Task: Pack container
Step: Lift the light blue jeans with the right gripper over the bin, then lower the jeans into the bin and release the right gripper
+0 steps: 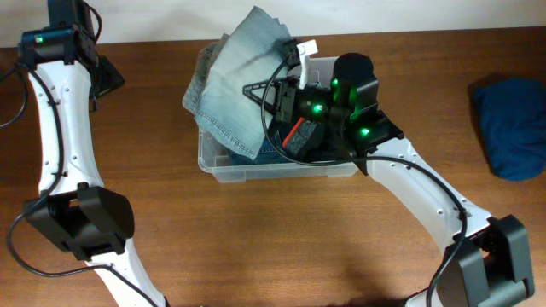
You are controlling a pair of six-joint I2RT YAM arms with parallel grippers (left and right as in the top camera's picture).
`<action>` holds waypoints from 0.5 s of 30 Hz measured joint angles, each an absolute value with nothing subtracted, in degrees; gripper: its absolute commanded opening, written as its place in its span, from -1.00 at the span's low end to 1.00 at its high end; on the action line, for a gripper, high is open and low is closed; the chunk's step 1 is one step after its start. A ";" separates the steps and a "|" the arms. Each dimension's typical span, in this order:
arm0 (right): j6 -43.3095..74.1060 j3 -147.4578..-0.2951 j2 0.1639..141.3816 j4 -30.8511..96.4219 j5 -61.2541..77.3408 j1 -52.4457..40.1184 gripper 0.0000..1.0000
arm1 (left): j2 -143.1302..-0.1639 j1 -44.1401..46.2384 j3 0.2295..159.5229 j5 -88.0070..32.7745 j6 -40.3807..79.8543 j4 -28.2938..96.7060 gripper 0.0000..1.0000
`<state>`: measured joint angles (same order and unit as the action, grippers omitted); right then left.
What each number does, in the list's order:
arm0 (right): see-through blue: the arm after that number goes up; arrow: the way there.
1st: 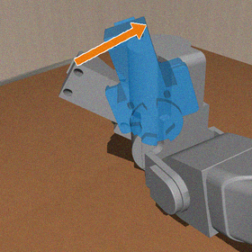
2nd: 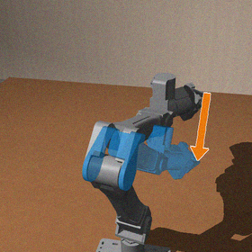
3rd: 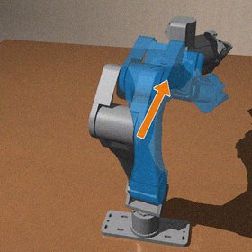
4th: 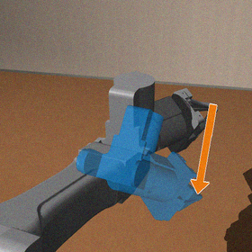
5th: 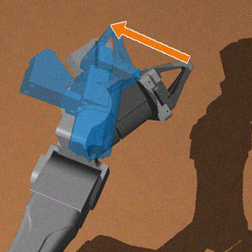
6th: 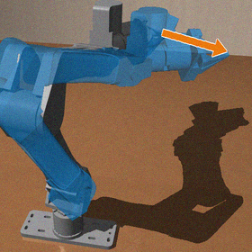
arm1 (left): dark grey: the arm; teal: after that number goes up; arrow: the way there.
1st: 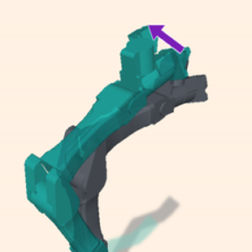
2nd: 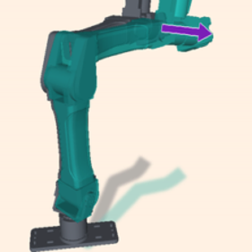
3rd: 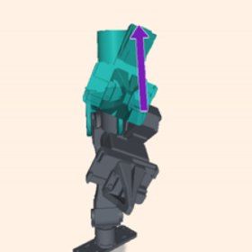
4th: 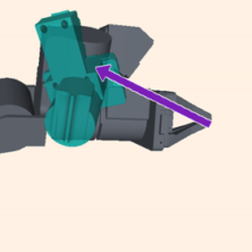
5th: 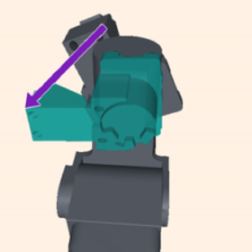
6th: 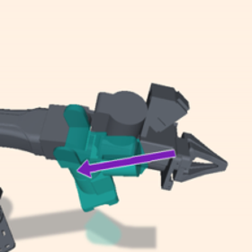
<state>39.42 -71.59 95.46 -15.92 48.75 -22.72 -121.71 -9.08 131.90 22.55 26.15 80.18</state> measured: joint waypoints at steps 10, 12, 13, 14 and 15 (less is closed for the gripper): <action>39.68 -71.64 101.34 -11.88 49.45 -22.65 -0.92 | -121.71 -9.08 131.90 22.57 26.15 80.20 0.99; 39.48 -71.64 101.65 -11.05 49.45 -22.35 -0.92 | -121.71 -9.08 131.90 22.55 26.15 80.20 0.99; 39.29 -71.64 101.65 -10.33 49.47 -22.11 -0.92 | -121.71 -9.08 131.90 22.55 26.15 80.18 0.99; 38.98 -71.66 101.65 -9.63 49.50 -21.78 -0.92 | -121.71 -9.08 131.90 22.57 26.15 80.18 0.99; 38.70 -71.81 101.65 -8.58 49.63 -21.26 -0.92 | -121.71 -9.08 131.90 22.57 26.15 80.18 0.99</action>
<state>38.70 -71.81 101.65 -8.58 49.63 -21.26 -121.71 -9.08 131.90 22.57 26.15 80.18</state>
